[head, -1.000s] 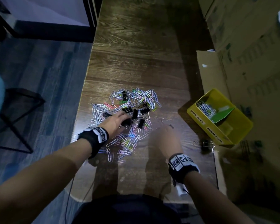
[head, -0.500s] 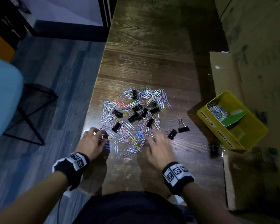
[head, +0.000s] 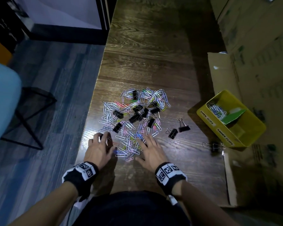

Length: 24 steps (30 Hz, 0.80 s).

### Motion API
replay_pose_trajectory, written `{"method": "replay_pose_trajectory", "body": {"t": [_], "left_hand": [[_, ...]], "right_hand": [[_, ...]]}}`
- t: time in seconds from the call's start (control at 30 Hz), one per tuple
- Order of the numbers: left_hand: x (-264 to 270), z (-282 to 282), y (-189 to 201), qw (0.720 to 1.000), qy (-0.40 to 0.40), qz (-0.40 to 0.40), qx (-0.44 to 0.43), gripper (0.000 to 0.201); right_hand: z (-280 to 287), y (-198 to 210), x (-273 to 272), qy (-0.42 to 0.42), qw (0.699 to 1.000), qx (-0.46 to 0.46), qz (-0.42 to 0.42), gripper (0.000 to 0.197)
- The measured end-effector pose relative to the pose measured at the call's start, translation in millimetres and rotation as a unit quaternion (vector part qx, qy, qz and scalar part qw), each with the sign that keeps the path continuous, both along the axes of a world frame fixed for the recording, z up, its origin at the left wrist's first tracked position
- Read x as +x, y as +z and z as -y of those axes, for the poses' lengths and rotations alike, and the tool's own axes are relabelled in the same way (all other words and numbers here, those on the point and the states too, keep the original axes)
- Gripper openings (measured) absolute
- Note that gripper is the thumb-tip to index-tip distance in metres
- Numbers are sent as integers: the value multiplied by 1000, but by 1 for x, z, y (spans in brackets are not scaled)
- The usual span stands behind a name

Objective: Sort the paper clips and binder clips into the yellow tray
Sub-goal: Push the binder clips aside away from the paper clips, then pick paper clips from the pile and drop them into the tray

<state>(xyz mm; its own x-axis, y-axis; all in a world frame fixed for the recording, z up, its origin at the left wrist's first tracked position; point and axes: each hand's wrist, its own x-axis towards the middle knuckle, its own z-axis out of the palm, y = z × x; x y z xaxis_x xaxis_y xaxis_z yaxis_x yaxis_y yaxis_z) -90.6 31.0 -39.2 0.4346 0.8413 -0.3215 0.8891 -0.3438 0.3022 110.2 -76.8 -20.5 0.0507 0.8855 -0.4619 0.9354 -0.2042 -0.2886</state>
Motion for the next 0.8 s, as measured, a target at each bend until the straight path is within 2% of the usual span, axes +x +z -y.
{"method": "replay_pose_trajectory", "body": {"t": [0.1, 0.2, 0.27, 0.33, 0.43, 0.5, 0.57, 0.73, 0.8], "left_hand": [[15, 8, 1, 999, -43, 1, -12, 61], [32, 25, 4, 994, -85, 46, -44, 56], [36, 30, 6, 988, -121, 70, -63, 60], [32, 28, 10, 987, -121, 82, -71, 71], [22, 24, 12, 992, -99, 16, -79, 92], [24, 24, 11, 990, -116, -34, -72, 95], [33, 25, 7, 988, -139, -31, -60, 88], [60, 24, 6, 980, -189, -13, -53, 55], [63, 19, 3, 980, -193, 4, -57, 48]], "right_hand": [[5, -4, -7, 37, 999, -5, -2, 68], [10, -5, -11, 15, 1000, 11, -15, 69], [10, -4, -11, -12, 1000, 13, -11, 76], [7, -3, -10, -30, 999, 12, 1, 89], [1, -2, -10, -46, 999, 15, 6, 100], [-3, -3, -12, -51, 999, 13, -4, 100], [-6, -3, -13, -45, 999, 17, -14, 94], [-7, -6, -15, -58, 996, 23, -63, 66], [-8, -7, -11, -52, 996, 31, -64, 54]]}}
